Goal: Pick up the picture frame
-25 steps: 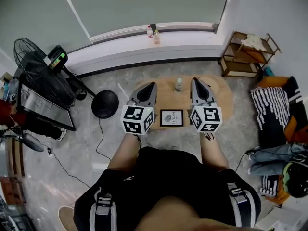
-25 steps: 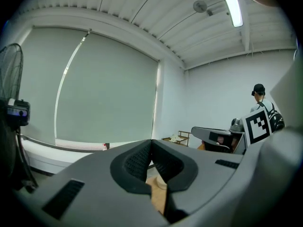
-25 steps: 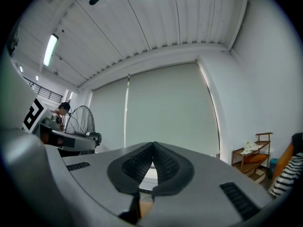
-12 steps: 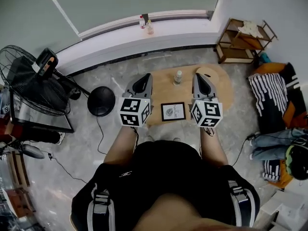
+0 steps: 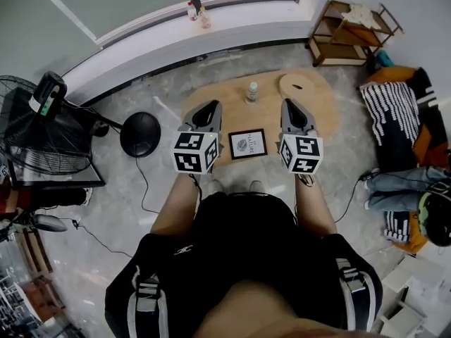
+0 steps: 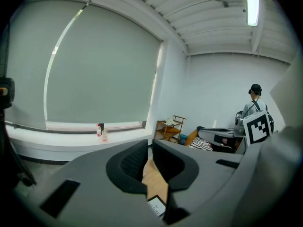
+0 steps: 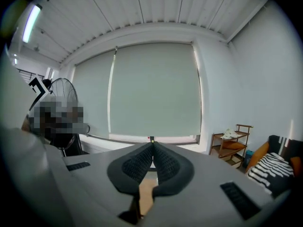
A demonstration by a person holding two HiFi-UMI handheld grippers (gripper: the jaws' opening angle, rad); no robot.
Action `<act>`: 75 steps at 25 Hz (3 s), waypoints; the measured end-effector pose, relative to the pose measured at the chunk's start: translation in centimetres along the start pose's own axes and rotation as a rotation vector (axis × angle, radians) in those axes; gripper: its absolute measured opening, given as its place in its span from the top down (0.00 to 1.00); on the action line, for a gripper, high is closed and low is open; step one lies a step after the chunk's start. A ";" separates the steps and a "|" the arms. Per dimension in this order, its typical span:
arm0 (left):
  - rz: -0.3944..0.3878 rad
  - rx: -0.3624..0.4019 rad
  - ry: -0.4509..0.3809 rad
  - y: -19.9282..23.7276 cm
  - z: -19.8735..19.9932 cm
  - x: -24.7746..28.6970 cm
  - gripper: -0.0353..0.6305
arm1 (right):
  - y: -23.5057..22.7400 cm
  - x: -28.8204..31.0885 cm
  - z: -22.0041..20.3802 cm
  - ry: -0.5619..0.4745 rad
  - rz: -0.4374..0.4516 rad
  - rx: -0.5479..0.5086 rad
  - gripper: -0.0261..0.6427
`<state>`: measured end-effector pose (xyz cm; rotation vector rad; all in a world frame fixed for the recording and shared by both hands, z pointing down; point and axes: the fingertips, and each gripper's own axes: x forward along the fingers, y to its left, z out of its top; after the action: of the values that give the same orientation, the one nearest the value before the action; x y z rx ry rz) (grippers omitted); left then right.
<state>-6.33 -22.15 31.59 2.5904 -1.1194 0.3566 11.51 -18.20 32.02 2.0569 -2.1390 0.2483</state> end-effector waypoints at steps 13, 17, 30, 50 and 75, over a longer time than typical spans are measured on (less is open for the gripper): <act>0.062 -0.113 0.339 1.9 -15.8 6.6 0.63 | -1.0 4.4 -16.7 0.363 0.119 0.101 0.75; 0.060 -0.183 0.402 1.7 -20.1 8.1 0.63 | -1.4 5.7 -22.0 0.462 0.149 0.091 0.75; 0.165 -0.245 0.619 4.7 -37.4 16.2 0.63 | -2.0 11.3 -41.0 0.753 0.209 0.087 0.75; 0.190 -0.347 0.815 9.0 -59.5 25.6 0.69 | -4.8 17.5 -63.8 0.966 0.127 0.189 0.75; 0.107 -0.322 0.699 7.3 -48.0 22.1 0.80 | -5.0 16.0 -50.1 0.790 0.114 0.225 0.83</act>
<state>-2.18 -24.18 84.75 1.8882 -0.9492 0.9299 16.03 -22.35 84.49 1.5292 -1.7598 1.1409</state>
